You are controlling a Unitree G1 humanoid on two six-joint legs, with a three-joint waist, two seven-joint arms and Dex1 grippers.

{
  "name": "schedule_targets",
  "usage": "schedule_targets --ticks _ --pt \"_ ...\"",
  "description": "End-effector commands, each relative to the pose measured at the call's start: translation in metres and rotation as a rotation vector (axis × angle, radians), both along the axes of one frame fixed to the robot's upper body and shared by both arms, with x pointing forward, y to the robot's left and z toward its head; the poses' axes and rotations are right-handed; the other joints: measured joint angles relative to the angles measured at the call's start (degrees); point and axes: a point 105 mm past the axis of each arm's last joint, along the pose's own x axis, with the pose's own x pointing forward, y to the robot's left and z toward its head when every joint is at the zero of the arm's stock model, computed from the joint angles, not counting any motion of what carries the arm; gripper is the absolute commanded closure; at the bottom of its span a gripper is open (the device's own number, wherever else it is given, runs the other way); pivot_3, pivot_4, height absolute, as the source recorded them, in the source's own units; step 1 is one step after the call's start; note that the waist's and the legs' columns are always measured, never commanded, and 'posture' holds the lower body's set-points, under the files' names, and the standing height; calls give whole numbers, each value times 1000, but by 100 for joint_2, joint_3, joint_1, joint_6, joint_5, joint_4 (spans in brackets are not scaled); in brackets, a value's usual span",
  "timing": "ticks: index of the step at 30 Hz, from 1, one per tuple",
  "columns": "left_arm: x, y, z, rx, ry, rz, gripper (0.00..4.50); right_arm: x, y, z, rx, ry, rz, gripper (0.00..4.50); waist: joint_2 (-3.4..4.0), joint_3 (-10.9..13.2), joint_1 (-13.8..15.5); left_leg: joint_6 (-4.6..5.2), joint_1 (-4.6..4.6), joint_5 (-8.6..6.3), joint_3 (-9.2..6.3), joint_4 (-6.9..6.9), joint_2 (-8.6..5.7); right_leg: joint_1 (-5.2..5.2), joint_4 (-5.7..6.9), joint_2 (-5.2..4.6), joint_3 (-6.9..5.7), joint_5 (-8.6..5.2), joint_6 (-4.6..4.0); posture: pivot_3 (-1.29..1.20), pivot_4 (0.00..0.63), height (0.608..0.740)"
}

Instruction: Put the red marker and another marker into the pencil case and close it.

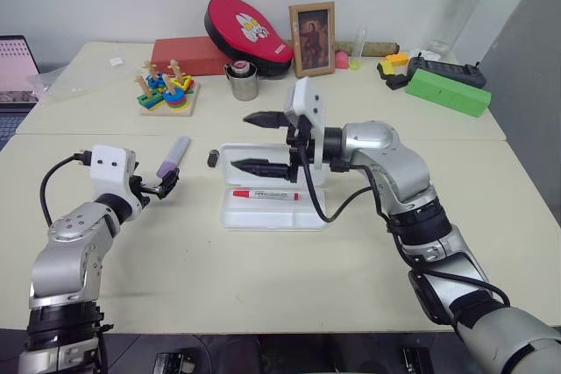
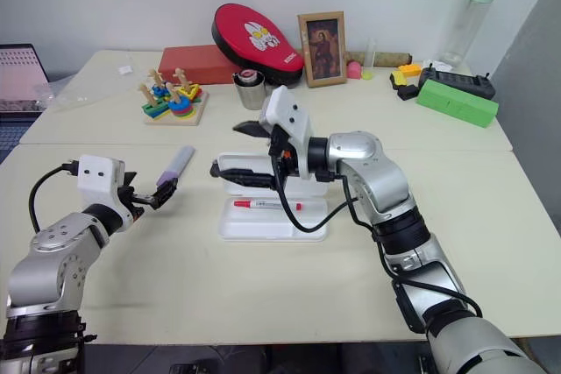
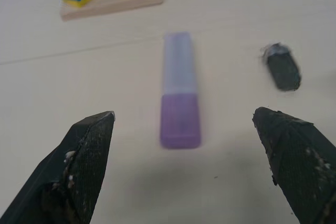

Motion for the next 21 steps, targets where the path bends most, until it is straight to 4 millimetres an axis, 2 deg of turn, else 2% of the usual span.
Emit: schedule_targets --ticks 1,5,8,16,21 --pt "9 -2 -3 2 7 -25 0 -6 0 27 74 -52 -12 12 0 0 1 0 0 0 -3 0 0 0 2 0 -3 0 0 0 150 740" --pt "17 -4 -14 -3 31 -30 0 -6 -2 28 77 -51 -30 12 0 0 3 -3 -1 2 -5 1 -1 2 4 -1 -5 0 0 0 150 740" --pt "21 -6 -16 -5 29 -36 454 -5 -4 27 73 -52 -40 0 0 0 16 -5 -1 3 -13 1 -2 3 7 -1 -10 0 0 0 150 740" --pt "25 -7 -15 2 11 -44 2300 -1 -8 25 70 -49 -65 0 0 0 3 -15 0 10 -18 3 -2 -1 29 1 -13 -2 -2 0 150 740" --pt "25 -4 -15 15 -11 -26 3283 1 -8 25 70 -48 -72 0 0 0 2 -17 0 12 -20 4 -2 -2 33 2 -13 -2 -3 0 150 740"
